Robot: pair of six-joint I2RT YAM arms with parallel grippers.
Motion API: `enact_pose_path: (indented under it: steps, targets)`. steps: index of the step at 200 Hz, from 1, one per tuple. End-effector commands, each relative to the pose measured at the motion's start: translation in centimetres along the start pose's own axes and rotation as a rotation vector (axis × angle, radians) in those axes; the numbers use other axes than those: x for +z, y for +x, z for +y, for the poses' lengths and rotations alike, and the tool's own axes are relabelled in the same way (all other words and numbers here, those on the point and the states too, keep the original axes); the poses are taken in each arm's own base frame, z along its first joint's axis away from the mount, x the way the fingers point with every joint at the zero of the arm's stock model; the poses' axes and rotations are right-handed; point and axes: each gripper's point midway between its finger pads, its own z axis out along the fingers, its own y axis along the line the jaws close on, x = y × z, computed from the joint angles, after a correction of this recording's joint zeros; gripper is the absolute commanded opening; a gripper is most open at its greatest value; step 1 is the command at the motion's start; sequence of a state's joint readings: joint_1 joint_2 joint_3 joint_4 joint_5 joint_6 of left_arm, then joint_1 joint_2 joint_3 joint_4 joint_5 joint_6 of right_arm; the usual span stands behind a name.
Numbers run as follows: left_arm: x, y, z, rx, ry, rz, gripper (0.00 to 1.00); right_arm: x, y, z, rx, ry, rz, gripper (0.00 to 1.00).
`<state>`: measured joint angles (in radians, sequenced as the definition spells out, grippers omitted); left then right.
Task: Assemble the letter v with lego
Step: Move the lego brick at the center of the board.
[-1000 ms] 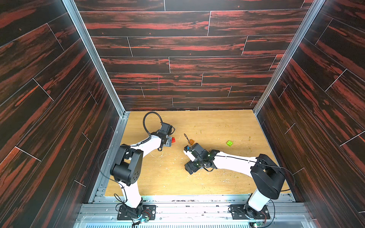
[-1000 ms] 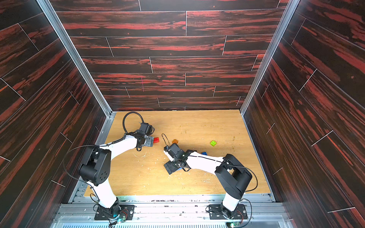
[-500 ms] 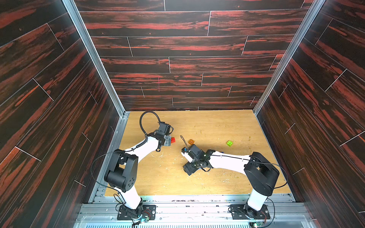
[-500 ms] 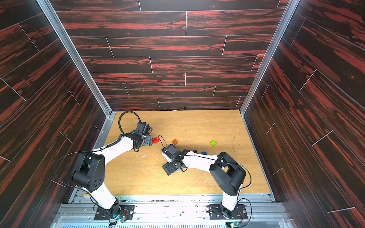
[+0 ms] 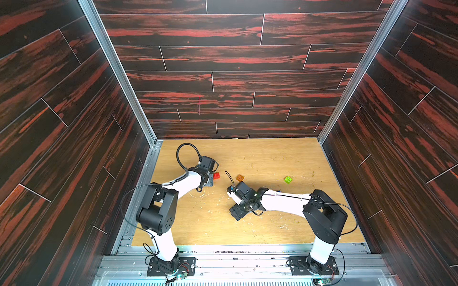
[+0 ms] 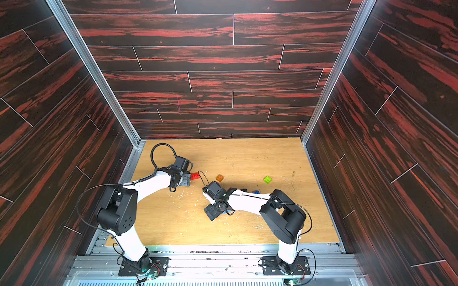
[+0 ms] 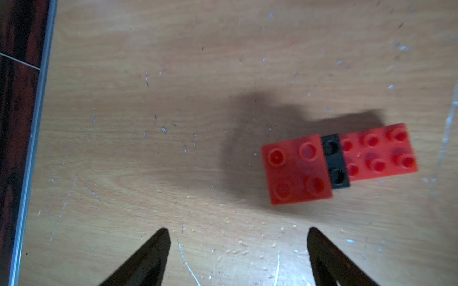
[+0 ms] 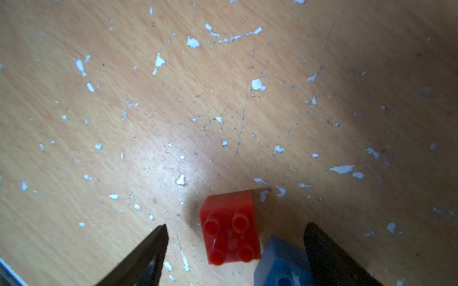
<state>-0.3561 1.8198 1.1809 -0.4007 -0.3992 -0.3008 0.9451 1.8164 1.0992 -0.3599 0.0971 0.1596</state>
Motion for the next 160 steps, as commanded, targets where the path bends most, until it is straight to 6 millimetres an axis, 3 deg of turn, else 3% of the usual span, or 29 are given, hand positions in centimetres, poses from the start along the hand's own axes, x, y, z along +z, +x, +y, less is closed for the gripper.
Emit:
enact_pose_path:
  steps: [1,36,42,93,160]
  targets:
    - [0.1,-1.1,0.7,-0.027,-0.043,-0.002,0.91,0.1,-0.1,0.3,-0.013,0.003,0.014,0.89]
    - [0.7,-1.5,0.9,-0.043,-0.052,0.002,0.95,0.0,-0.2,0.4,-0.012,-0.003,0.012,0.89]
    - [0.9,-1.5,0.9,-0.046,-0.054,0.006,1.0,0.0,-0.2,0.4,-0.012,-0.004,0.013,0.9]
    - [1.9,-1.2,1.9,-0.061,-0.084,0.029,1.0,0.2,-0.1,0.4,-0.018,-0.006,0.019,0.9]
    - [1.6,-3.2,3.0,-0.071,-0.112,-0.004,1.0,0.3,0.4,1.0,-0.039,-0.016,0.032,0.82]
